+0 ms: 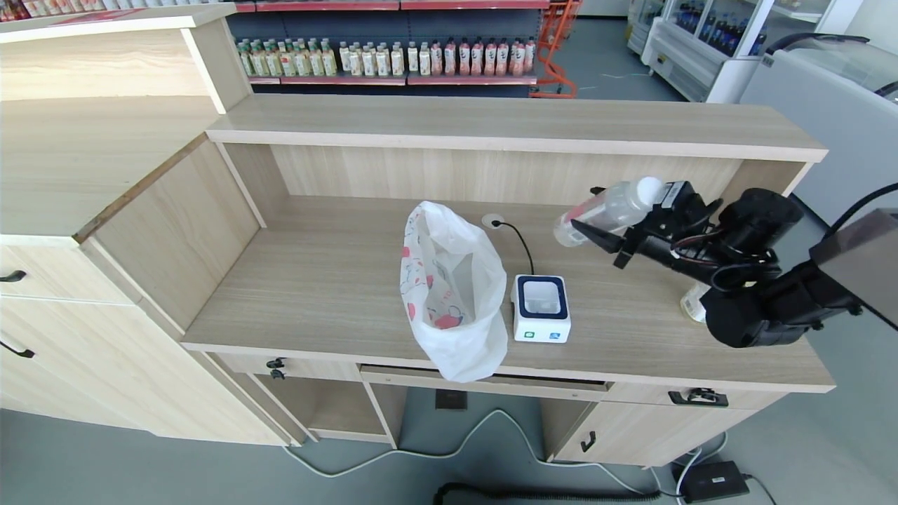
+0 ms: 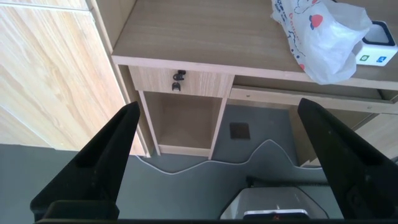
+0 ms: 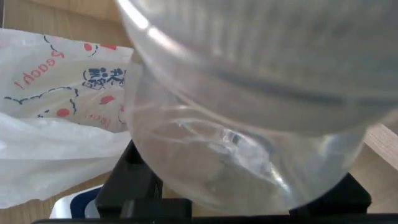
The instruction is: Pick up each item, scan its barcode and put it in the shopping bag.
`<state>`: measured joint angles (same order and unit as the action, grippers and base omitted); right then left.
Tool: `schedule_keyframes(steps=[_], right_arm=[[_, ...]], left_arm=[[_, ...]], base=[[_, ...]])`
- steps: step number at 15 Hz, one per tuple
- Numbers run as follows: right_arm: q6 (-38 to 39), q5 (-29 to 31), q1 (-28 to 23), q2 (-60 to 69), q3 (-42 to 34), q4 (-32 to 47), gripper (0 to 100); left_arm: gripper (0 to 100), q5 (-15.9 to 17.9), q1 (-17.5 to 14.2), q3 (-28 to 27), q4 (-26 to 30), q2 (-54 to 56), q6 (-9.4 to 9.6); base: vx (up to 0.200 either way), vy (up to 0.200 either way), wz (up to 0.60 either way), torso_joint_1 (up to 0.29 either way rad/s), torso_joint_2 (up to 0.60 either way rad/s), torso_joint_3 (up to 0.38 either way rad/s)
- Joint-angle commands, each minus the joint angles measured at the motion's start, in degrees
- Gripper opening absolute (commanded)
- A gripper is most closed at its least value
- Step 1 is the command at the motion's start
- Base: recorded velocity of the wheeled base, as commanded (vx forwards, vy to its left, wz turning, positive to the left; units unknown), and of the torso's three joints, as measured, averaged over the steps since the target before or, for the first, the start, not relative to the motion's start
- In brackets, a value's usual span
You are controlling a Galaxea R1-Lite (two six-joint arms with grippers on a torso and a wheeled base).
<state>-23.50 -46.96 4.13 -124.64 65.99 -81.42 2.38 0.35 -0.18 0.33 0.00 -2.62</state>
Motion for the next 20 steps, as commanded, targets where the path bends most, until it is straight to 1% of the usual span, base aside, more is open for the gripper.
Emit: schedule_keyframes(steps=[1,2,3,4,6,7,9,11,12,14,15,18,19,20], right_arm=[[6.5,11.7,-7.3,15.5,-8.1,9.1,0],[3.4,16.4,-9.8,17.9,-11.7,12.1,0],[1.3,19.0,-11.5,19.4,-14.2,12.9,0],[-0.4,21.6,-15.4,21.3,-19.8,13.0,0],[-0.6,22.6,-19.0,22.2,-22.9,13.3,0],[-0.7,23.8,-19.7,22.2,-23.0,13.3,0],[-0.7,29.4,-20.1,22.2,-23.0,12.7,0],[-0.8,30.3,-20.0,22.3,-23.1,12.3,0],[-0.8,30.3,-19.7,22.8,-23.2,11.9,0],[-0.7,30.3,-17.8,23.0,-23.2,10.3,0],[-0.7,30.3,-15.6,23.0,-23.1,7.1,0],[-0.8,30.4,-11.1,21.9,-22.0,2.1,0],[-0.8,31.0,-7.9,20.8,-21.9,-0.8,0],[-0.8,32.5,-6.0,20.0,-21.9,-1.8,0]], left_arm=[[100,0.0,0.0,0.0,0.0,0.0,-0.02],[100,0.0,0.0,0.0,0.0,0.0,-0.02],[100,0.0,0.0,0.0,0.0,0.0,-0.02],[100,0.1,0.0,0.0,0.0,0.0,-0.02],[100,0.0,0.0,0.0,0.0,0.0,-0.02],[100,0.0,0.0,0.0,0.0,0.0,-0.02],[100,0.1,0.0,0.0,0.0,0.0,-0.02],[100,0.0,0.0,0.0,0.0,0.0,-0.02],[100,0.0,0.0,0.0,0.0,0.0,-0.02],[100,0.0,0.0,0.0,0.0,0.0,-0.02],[100,0.0,0.0,0.0,0.0,0.0,-0.02],[100,0.0,0.0,0.0,0.0,0.0,-0.02],[100,0.0,0.0,0.0,0.0,0.0,-0.02],[100,0.1,0.0,0.0,0.0,0.0,-0.02]], base=[[0.000,0.000,0.00,0.000,0.00,0.000],[0.000,0.000,0.00,0.000,0.00,0.000],[0.000,0.000,0.00,0.000,0.00,0.000],[0.000,0.000,0.00,0.000,0.00,0.000],[0.000,0.000,0.00,0.000,0.00,0.000],[0.000,0.000,0.00,0.000,0.00,0.000],[0.000,0.000,0.00,0.000,0.00,0.000],[0.000,0.000,0.00,0.000,0.00,0.000],[0.000,0.000,0.00,0.000,0.00,0.000],[0.000,0.000,0.60,-0.002,0.00,0.002],[0.000,0.000,0.60,0.002,0.00,0.002],[0.000,0.000,0.60,0.002,0.00,0.006],[0.000,0.000,0.60,0.007,0.00,0.002],[0.000,0.000,0.60,-0.002,0.00,0.002]])
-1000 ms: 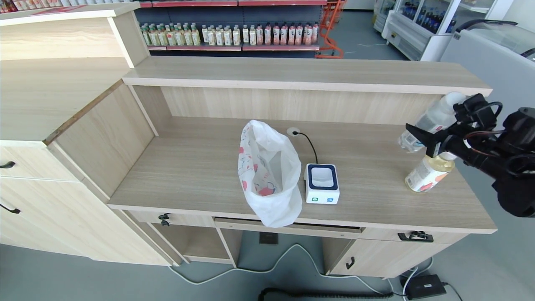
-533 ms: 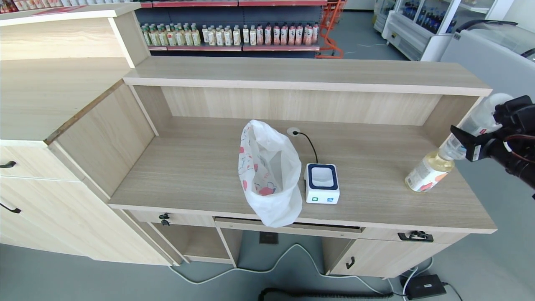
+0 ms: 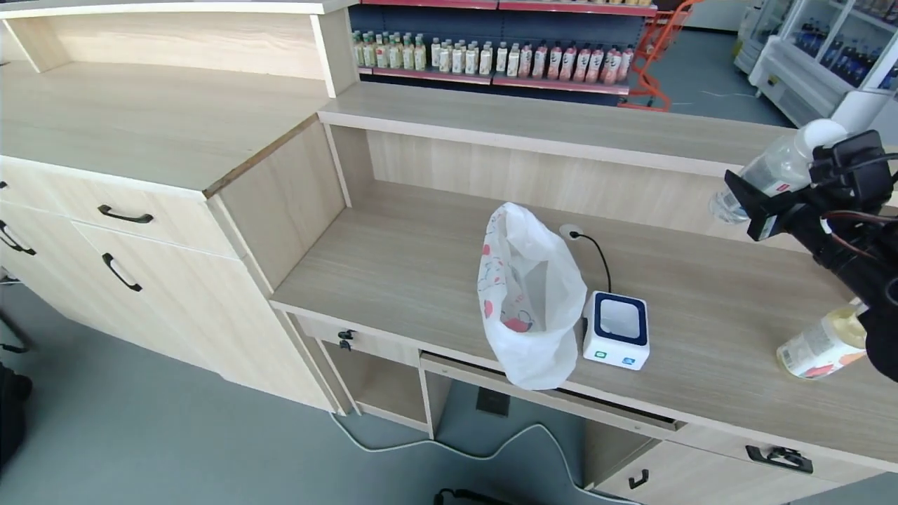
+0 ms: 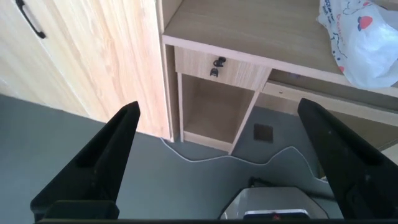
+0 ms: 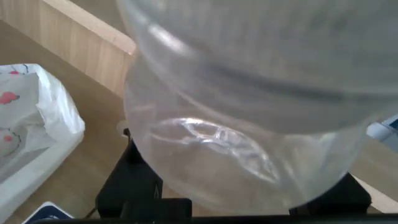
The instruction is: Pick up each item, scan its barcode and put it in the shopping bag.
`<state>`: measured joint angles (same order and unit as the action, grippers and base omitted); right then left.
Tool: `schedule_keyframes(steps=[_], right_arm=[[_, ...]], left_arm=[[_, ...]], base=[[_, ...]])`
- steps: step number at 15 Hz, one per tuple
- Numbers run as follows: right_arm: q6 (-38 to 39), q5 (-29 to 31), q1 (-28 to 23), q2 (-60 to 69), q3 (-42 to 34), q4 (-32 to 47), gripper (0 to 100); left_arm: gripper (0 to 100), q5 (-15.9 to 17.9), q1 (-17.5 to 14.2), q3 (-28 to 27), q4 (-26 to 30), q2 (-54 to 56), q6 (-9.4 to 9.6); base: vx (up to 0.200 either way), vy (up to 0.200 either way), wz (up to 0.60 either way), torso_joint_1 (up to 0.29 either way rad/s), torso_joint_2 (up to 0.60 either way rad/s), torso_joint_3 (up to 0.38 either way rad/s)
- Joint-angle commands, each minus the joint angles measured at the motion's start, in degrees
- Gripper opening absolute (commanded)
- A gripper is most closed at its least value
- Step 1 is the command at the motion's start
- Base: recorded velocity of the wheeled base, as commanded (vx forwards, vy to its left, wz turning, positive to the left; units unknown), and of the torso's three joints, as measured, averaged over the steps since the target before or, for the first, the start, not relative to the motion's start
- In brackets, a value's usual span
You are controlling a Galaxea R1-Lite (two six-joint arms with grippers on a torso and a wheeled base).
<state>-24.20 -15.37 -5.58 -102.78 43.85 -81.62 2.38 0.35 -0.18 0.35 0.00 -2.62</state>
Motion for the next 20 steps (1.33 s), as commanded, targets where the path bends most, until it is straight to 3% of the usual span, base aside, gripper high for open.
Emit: schedule_keyframes(steps=[1,5,8,20], right_arm=[[-0.1,2.6,6.1,-2.9,0.7,-2.1,0],[3.9,3.9,11.8,-8.0,1.2,1.4,0],[10.0,3.9,12.8,-14.2,2.0,4.3,0],[13.4,3.9,16.8,-27.8,4.2,4.3,0]], left_arm=[[100,0.1,0.0,0.0,0.0,0.0,-0.02],[100,0.0,0.0,0.0,0.0,0.0,-0.02],[100,0.0,0.0,0.0,0.0,0.0,-0.02],[100,0.0,0.0,0.0,0.0,0.0,-0.02]], base=[[0.000,0.000,0.60,-0.002,0.01,0.002],[0.000,0.000,0.45,0.003,0.00,0.002],[0.000,0.000,0.00,0.000,0.00,0.000],[0.000,0.000,0.00,0.000,0.00,0.000]])
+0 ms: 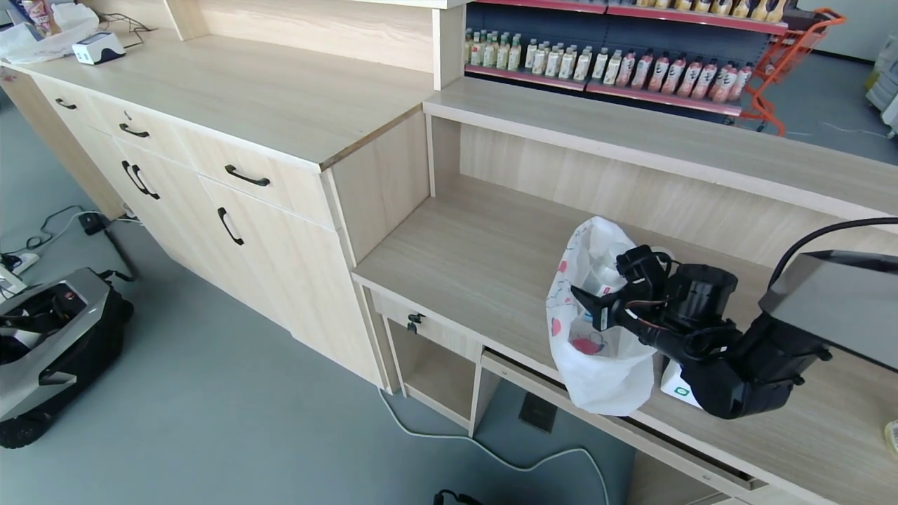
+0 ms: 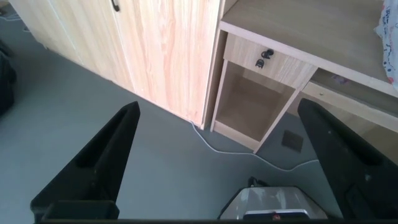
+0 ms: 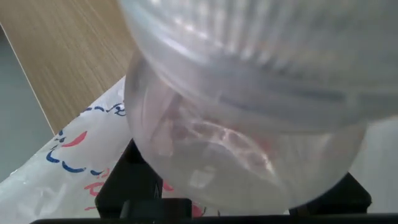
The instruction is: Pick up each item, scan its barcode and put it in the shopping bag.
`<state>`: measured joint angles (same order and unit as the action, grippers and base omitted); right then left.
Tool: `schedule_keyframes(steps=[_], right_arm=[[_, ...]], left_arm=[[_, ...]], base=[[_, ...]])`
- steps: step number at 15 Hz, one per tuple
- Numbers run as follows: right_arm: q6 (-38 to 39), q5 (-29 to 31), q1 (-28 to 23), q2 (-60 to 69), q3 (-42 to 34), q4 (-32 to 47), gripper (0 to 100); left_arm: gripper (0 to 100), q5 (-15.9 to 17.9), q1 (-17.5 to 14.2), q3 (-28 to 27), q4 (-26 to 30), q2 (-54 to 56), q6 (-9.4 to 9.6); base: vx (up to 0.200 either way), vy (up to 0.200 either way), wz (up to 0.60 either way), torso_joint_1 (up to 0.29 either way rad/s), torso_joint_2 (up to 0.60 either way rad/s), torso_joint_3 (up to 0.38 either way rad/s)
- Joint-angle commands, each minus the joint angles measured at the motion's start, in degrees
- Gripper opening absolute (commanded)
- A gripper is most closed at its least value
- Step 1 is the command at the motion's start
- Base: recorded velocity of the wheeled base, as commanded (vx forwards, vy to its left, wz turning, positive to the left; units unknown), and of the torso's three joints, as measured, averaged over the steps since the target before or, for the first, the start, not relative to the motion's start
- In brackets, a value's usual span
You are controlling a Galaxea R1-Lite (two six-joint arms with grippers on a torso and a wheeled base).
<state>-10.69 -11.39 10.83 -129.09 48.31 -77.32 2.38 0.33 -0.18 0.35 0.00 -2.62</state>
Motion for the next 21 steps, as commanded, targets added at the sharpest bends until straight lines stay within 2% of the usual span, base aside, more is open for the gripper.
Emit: schedule_keyframes(steps=[1,10,11,14,16,18,21], right_arm=[[-0.2,0.0,0.6,-1.6,-0.6,0.1,0],[-4.1,0.1,-0.4,-2.9,-3.0,0.9,0],[-4.5,0.1,-0.5,-2.9,-3.2,0.9,100],[-4.0,0.0,-0.2,-0.5,-2.8,1.8,100],[-3.9,0.0,0.2,7.3,-3.0,6.5,100],[-2.1,-0.1,-0.1,13.9,-4.0,7.5,100],[-2.1,-0.2,-2.6,25.7,-10.3,12.2,100]], left_arm=[[100,0.0,0.0,0.0,0.0,0.0,-0.02],[100,0.0,0.0,0.0,0.0,0.0,-0.02],[100,0.0,0.0,0.0,0.0,0.0,-0.02],[100,0.1,0.0,0.0,0.0,0.0,-0.02],[100,0.0,0.0,0.0,0.0,0.0,-0.02],[100,0.0,0.0,0.0,0.0,0.0,-0.02],[100,0.0,0.0,0.0,0.0,0.0,-0.02]], base=[[0.000,0.000,0.00,0.000,0.00,0.000],[0.000,0.000,0.00,0.000,0.00,0.000],[0.000,0.000,0.00,0.000,0.00,0.000],[0.000,0.000,0.00,0.000,0.00,0.000],[0.000,0.000,0.00,0.000,0.00,0.000],[0.000,0.000,0.00,0.000,0.00,0.000],[0.000,0.000,0.00,0.000,0.00,0.000]])
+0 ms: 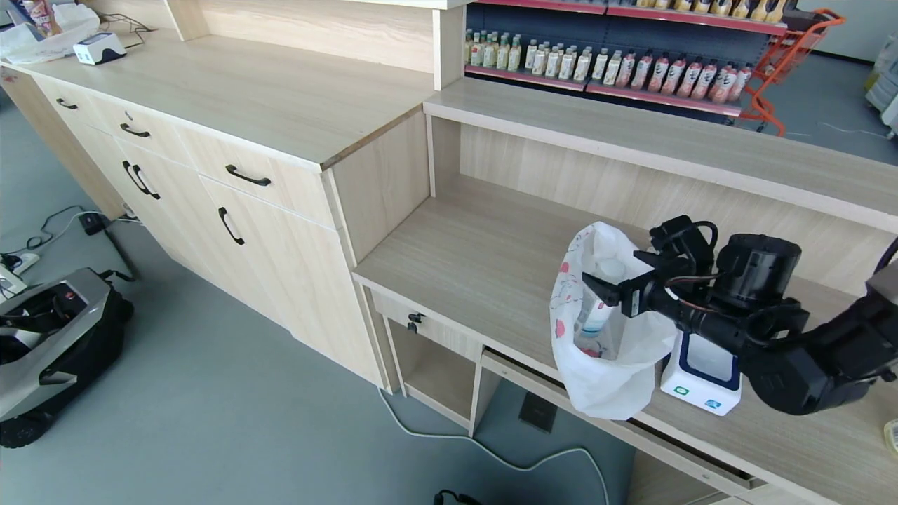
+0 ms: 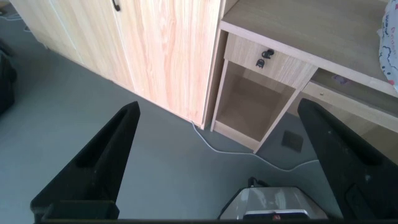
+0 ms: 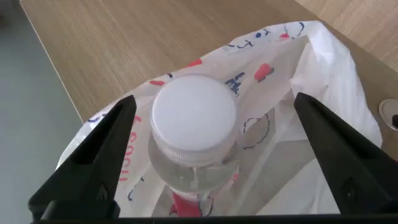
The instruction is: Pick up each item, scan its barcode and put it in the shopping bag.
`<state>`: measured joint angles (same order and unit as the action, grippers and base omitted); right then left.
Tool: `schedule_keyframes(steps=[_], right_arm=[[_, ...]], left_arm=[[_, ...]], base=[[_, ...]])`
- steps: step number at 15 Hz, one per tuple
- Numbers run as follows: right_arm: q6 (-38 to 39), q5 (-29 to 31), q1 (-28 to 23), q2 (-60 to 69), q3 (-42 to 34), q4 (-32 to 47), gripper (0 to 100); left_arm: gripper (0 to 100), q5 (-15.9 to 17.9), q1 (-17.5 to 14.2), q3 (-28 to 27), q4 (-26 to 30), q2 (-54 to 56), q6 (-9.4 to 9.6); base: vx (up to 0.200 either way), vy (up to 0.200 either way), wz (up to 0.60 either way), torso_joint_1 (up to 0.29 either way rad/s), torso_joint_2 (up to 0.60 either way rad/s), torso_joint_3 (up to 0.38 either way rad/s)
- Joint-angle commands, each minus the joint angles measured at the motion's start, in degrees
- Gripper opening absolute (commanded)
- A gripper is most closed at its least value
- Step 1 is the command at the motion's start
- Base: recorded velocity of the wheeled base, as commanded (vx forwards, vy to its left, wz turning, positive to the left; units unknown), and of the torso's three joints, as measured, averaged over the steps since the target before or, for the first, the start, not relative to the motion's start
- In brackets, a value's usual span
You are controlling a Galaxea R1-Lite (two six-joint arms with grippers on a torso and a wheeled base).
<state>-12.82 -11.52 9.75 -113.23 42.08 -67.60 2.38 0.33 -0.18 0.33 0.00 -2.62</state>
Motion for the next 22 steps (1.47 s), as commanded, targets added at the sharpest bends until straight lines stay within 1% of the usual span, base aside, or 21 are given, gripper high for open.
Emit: schedule_keyframes(steps=[1,3,4,6,7,8,9,10,11,13,14,15,16,17,18,20,22], right_arm=[[-0.1,0.0,-2.5,13.1,-6.7,3.1,100],[-2.5,0.4,-5.5,16.9,-11.1,3.3,100],[-3.5,0.4,-7.9,18.3,-12.3,4.3,100],[-4.1,0.9,-12.1,20.8,-12.1,7.8,100],[-5.5,3.3,-16.2,22.2,-11.9,10.6,100],[-7.1,9.7,-20.4,23.4,-12.1,14.0,100],[-7.7,13.9,-22.6,23.8,-12.2,16.2,100],[-8.4,20.1,-27.2,23.3,-12.4,20.5,100],[-8.6,21.1,-29.3,21.9,-12.4,21.5,100],[-8.2,21.1,-33.5,15.9,-11.2,21.2,100],[-7.7,20.8,-33.9,12.9,-10.8,20.0,100],[-4.5,19.3,-33.9,8.8,-11.1,16.0,100],[-4.5,19.3,-33.9,8.8,-11.1,16.0,100],[-1.3,14.6,-33.7,1.6,-11.3,8.7,100],[-0.9,14.1,-33.7,-1.2,-11.3,5.7,100],[1.8,12.8,-33.4,-4.2,-11.4,1.9,100],[4.2,12.8,-32.9,-5.2,-11.9,0.7,100]], left_arm=[[100,0.1,0.0,0.0,0.0,0.0,-0.02],[100,0.1,0.0,0.0,0.0,0.0,-0.02],[100,0.0,0.0,0.0,0.0,0.0,-0.02],[100,0.0,0.0,0.0,0.0,0.0,-0.02],[100,0.0,0.0,0.0,0.0,0.0,-0.02],[100,0.0,0.0,0.0,0.0,0.0,-0.02],[100,0.0,0.0,0.0,0.0,0.0,-0.02],[100,0.0,0.0,0.0,0.0,0.0,-0.02],[100,0.0,0.0,0.0,0.0,0.0,-0.02],[100,0.0,0.0,0.0,0.0,0.0,-0.02],[100,0.0,0.0,0.0,0.0,0.0,-0.02],[100,0.0,0.0,0.0,0.0,0.0,-0.02],[100,0.0,0.0,0.0,0.0,0.0,-0.02],[100,0.1,0.0,0.0,0.0,0.0,-0.02],[100,0.0,0.0,0.0,0.0,0.0,-0.02],[100,0.0,0.0,0.0,0.0,0.0,-0.02],[100,0.0,0.0,0.0,0.0,0.0,-0.02]], base=[[0.000,0.000,0.00,0.000,0.00,0.000],[0.000,0.000,0.00,0.000,0.00,0.000],[0.000,0.000,-0.60,0.002,0.00,0.002],[0.000,0.000,-0.60,0.002,0.00,0.002],[0.000,0.000,-0.60,-0.002,0.00,0.002],[0.000,0.000,-0.60,0.007,0.01,0.007],[0.000,0.000,-0.60,0.007,0.00,0.002],[0.000,0.000,-0.60,0.002,0.00,-0.002],[0.000,0.000,-0.60,0.002,0.00,-0.002],[0.000,0.000,0.00,0.000,0.00,0.000],[0.000,0.000,0.00,0.000,0.00,0.000],[0.000,0.000,0.00,0.000,0.00,0.000],[0.000,0.000,0.00,0.000,0.00,0.000],[0.000,0.000,0.00,0.000,0.00,0.000],[0.000,0.000,0.00,0.000,0.00,0.000],[0.000,0.000,0.00,0.000,0.00,0.000],[0.000,0.000,0.00,0.000,0.00,0.000]])
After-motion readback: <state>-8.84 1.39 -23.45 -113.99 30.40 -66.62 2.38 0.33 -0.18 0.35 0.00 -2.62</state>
